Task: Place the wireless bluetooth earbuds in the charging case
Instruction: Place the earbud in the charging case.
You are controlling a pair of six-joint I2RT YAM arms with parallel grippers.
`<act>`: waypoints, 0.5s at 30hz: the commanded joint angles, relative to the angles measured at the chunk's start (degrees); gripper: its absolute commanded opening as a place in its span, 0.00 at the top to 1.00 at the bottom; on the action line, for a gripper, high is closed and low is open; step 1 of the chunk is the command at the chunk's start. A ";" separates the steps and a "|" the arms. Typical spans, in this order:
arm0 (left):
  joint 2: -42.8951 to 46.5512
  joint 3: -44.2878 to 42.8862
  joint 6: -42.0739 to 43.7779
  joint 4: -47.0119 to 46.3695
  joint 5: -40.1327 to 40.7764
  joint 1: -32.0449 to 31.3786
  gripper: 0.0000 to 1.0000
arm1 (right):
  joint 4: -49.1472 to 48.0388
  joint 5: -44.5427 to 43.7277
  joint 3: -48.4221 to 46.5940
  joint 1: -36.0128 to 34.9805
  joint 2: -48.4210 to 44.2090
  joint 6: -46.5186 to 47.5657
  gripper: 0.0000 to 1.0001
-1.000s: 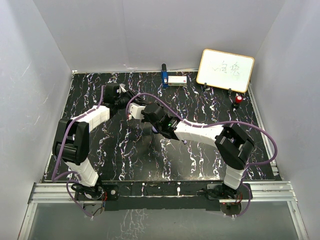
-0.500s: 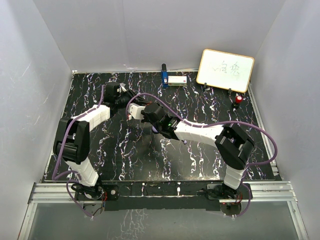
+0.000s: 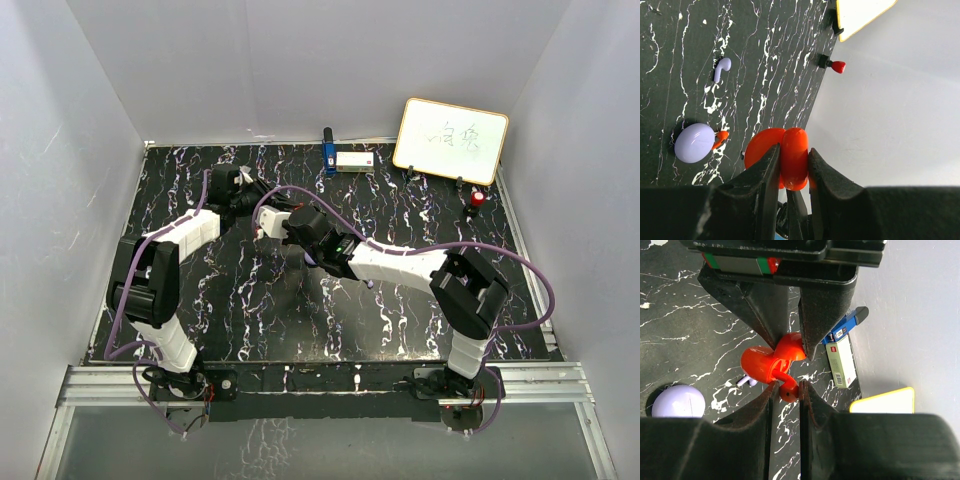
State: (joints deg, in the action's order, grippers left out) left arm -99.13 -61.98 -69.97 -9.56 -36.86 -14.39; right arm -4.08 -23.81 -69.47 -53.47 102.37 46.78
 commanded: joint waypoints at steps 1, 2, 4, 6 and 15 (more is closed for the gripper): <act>0.59 -3.49 -1.90 -1.55 -2.14 0.09 1.00 | 1.18 2.19 -0.69 -0.40 -1.96 -1.83 0.90; 0.53 -3.50 -1.88 -1.58 -2.05 0.01 1.00 | 1.18 2.13 -0.76 -0.45 -2.04 -1.79 0.90; 0.36 -3.50 -1.92 -1.69 -2.01 0.05 1.00 | 1.18 2.06 -0.73 -0.36 -2.17 -1.78 0.89; 0.19 -3.59 -1.92 -1.77 -1.92 0.03 1.00 | 1.26 1.80 -0.74 -0.40 -2.25 -1.79 0.88; -0.62 -3.85 -1.92 -1.95 -1.76 0.00 1.00 | 1.35 1.49 -0.93 -0.40 -2.26 -1.71 0.86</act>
State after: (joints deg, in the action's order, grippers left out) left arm -100.12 -62.59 -70.32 -9.63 -37.19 -14.41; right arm -3.18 -23.86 -69.47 -53.45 102.10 46.39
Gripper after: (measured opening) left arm 0.239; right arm 0.175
